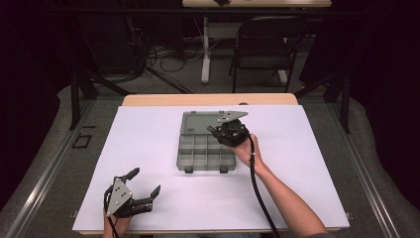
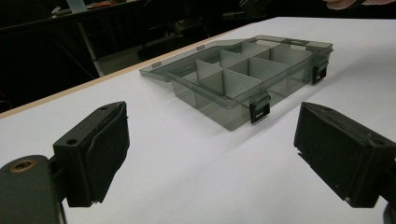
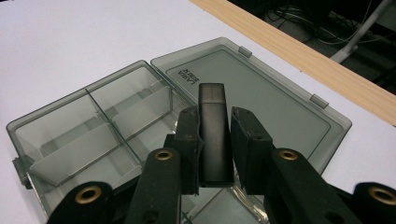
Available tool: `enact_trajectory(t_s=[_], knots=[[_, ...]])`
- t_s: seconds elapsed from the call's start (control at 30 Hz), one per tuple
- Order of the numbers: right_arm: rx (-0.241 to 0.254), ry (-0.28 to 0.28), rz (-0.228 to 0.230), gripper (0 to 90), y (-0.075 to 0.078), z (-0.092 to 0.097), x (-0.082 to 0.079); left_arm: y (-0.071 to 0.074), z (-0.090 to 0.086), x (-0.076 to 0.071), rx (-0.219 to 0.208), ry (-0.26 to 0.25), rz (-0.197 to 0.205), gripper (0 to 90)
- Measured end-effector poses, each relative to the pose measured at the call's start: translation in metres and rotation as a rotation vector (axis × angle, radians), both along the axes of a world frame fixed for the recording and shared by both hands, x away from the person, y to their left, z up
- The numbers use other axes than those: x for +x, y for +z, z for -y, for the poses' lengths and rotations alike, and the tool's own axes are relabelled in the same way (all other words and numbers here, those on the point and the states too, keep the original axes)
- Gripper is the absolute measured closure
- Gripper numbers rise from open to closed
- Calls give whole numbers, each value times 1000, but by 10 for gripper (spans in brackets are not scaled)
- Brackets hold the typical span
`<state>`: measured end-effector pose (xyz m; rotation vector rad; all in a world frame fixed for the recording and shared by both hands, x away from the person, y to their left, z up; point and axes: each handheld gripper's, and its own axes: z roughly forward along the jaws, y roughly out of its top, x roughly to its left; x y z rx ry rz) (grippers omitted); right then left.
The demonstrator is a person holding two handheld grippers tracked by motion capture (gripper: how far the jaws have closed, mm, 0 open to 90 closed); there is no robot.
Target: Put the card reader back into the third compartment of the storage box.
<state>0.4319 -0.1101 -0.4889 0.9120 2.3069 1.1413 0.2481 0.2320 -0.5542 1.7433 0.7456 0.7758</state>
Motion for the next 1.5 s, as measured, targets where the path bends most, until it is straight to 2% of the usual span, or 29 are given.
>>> enact_trajectory(t_s=[0.83,0.87,0.9,0.93,0.97,1.0,1.07,1.1,1.37,1.5], knots=[[-16,-84,-89,732,-22,-11,6,0,0,0,1,0,-1,105],[-22,-79,-108,682,-23,-11,7,0,0,0,2,-1,-1,105],[-22,-79,-108,682,-23,-11,7,0,0,0,2,-1,-1,105],[-15,-79,-117,641,-23,-11,7,0,-1,0,1,0,-1,105],[-10,-75,-120,586,-24,-11,7,0,-1,0,0,0,-2,106],[1,-70,-130,493,-23,-9,7,0,-1,-1,-2,0,-3,106],[5,-67,-131,468,-23,-8,7,0,-1,-1,-2,3,-1,105],[9,-62,-133,411,-21,-6,7,0,-1,-1,-2,3,0,106],[17,-19,-150,161,-13,5,0,0,-1,-1,3,3,0,105],[23,5,-149,106,-10,13,-5,0,-1,-2,3,3,2,106]])
